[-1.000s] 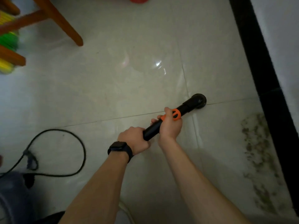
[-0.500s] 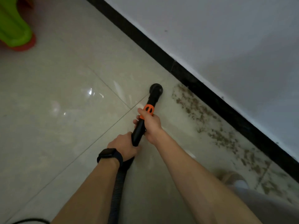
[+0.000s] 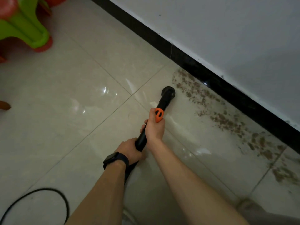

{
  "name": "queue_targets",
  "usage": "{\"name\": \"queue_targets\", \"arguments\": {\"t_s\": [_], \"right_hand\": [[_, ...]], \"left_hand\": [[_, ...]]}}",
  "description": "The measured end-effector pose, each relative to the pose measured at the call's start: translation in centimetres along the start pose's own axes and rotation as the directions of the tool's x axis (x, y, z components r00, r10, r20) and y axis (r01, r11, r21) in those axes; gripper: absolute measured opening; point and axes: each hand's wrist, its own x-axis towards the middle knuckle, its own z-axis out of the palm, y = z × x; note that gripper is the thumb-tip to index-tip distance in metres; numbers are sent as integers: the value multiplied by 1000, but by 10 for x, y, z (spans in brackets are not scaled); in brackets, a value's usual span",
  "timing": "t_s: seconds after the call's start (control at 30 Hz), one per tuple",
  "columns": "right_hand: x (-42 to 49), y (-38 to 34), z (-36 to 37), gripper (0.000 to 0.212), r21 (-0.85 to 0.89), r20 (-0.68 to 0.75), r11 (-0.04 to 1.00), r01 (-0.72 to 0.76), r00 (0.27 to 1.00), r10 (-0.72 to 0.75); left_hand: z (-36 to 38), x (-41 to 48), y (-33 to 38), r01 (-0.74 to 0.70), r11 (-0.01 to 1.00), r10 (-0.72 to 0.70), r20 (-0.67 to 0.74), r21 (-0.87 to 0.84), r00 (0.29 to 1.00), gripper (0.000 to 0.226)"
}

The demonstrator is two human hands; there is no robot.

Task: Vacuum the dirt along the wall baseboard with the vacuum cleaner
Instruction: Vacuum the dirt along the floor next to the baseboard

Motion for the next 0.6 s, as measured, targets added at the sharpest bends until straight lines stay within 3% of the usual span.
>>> {"name": "queue_targets", "arguments": {"t_s": [0.17,0.6], "right_hand": [[5,-20,-4,48,-30,12,999,21,1000,-20],[37,-50,-12,39,-53,-12,997,50,999,-51]], "left_hand": [[10,-5,9,24,999,-26,-43,-40,999,16],[23,17,42,-68,991,54,-117,-112,992,29]]}}
